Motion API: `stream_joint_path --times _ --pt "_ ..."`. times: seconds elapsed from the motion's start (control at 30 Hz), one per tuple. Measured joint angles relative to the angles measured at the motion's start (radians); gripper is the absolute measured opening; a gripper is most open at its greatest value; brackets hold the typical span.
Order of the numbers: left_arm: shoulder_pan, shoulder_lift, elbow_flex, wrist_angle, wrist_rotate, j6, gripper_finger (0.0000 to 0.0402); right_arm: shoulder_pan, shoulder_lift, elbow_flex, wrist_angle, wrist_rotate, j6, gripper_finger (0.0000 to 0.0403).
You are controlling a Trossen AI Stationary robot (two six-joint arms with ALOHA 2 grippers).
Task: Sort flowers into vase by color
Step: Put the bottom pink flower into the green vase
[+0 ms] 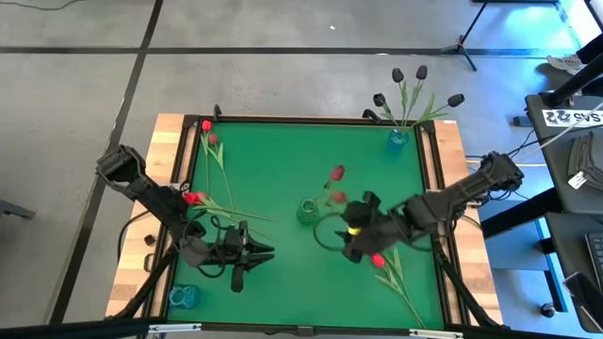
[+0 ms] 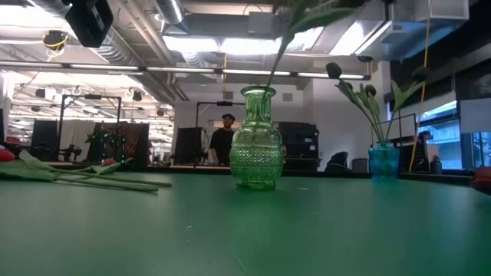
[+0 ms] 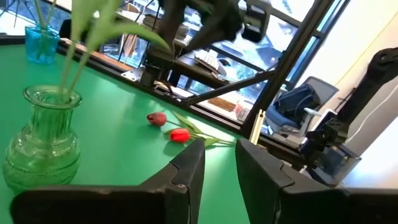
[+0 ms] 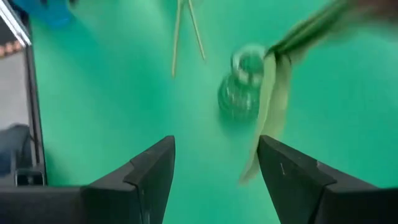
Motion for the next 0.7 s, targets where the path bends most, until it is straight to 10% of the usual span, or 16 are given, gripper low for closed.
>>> stream_joint_path --times 0.43,0.7 --pt "-0.031 0.000 0.000 0.082 0.000 0.020 0.0088 0.151 0.000 0.000 -0.266 0.048 0.377 0.0230" --pt "-0.057 0.000 0.000 0.102 -0.002 0.062 0.0088 0.178 0.000 -0.105 -0.446 -0.190 0.660 0.0230"
